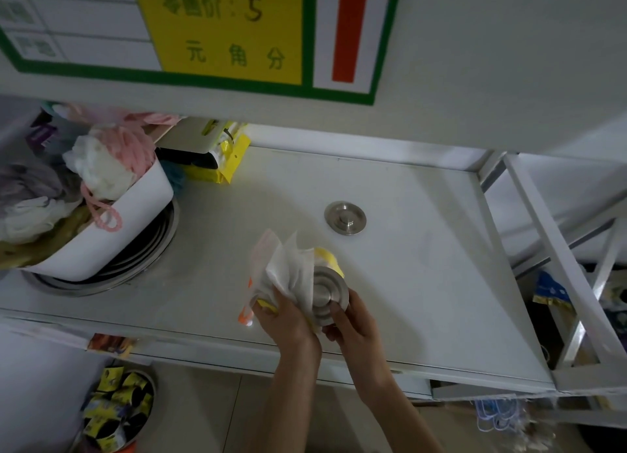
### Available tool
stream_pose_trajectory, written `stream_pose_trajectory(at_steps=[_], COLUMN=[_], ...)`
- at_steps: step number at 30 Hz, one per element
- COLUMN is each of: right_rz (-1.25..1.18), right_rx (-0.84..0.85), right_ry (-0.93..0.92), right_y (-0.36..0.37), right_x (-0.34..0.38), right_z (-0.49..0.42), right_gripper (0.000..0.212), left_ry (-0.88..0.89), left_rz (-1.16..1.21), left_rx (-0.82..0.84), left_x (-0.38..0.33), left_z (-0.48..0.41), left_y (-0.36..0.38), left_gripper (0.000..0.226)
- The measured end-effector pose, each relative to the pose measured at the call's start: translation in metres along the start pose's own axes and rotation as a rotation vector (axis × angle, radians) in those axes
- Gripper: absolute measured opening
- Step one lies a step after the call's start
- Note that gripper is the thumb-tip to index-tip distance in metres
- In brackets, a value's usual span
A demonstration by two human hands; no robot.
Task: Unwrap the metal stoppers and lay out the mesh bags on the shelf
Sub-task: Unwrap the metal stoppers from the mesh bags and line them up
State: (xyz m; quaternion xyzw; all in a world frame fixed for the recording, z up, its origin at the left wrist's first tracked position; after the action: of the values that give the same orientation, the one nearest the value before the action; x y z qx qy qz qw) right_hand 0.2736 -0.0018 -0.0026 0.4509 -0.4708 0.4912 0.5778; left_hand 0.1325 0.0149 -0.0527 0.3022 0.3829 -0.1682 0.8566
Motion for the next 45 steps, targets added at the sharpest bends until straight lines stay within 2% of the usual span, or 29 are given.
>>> stream_pose_trajectory(at_steps=[6, 10, 13, 17, 21, 28, 35, 36, 38, 40, 43, 45], right_rz=[0.036, -0.093, -0.105, 0.182, 0.484, 0.776, 0.643, 0.595, 0.519, 0.452, 0.261, 0.132], right_rx=[-0.042, -0.026, -0.106, -0.196, -0.22, -0.259, -0.462, -0.514, -0.576, -0.487, -0.161, -0.011], right_ry=[-0.068, 0.041, 0.105, 0.177, 0.182, 0.158, 0.161, 0.116, -0.044, -0.121, -0.056, 0.005], right_y=[-0.006, -0.01, -0.028, -0.063, -0.073, -0.066, -0.071, -0.072, -0.068, -0.052, -0.009, 0.01], right_x=[0.003, -0.008, -0.015, -0.024, -0.03, -0.027, -0.017, -0.01, 0.011, 0.02, 0.019, 0.018], right_z=[-0.003, -0.008, -0.016, -0.054, -0.085, -0.103, -0.09, -0.085, -0.07, -0.055, -0.039, -0.033], right_gripper=[0.018, 0.016, 0.017, 0.014, 0.026, 0.043, 0.051, 0.05, 0.033, 0.011, 0.02, 0.017], left_ry=[0.007, 0.046, 0.136, 0.188, 0.184, 0.132, 0.034, 0.015, -0.022, -0.051, -0.05, 0.01], left_rz=[0.098, 0.08, 0.012, -0.101, -0.136, -0.148, -0.171, -0.181, -0.206, -0.227, -0.263, -0.298], left_rx=[-0.076, -0.113, -0.082, 0.087, 0.208, 0.29, 0.319, 0.318, 0.325, 0.336, 0.412, 0.471], left_x=[-0.004, -0.011, -0.027, -0.052, -0.065, -0.062, -0.048, -0.045, -0.038, -0.033, -0.028, -0.031], left_z=[-0.006, -0.014, -0.015, -0.017, -0.018, -0.013, -0.008, -0.007, -0.008, -0.006, -0.001, 0.005], left_y=[-0.005, -0.008, -0.011, -0.006, -0.007, -0.005, -0.003, -0.003, -0.003, -0.001, 0.006, 0.012], left_gripper=[0.041, 0.043, 0.045, 0.039, 0.035, 0.034, 0.036, 0.036, 0.036, 0.036, 0.035, 0.034])
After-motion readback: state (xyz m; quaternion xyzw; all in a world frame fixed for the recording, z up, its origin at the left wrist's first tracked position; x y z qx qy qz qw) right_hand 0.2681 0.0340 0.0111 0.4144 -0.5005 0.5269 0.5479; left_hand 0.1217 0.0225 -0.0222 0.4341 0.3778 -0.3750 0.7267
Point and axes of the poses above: each hand's wrist, its own z-axis away from the middle knuckle, its own y-axis out of the palm, x = y × z, the point moved 9 cm from there along -z, towards the middle knuckle, and after that the axes turned 6 degrees about z, right-handed, at the moved point
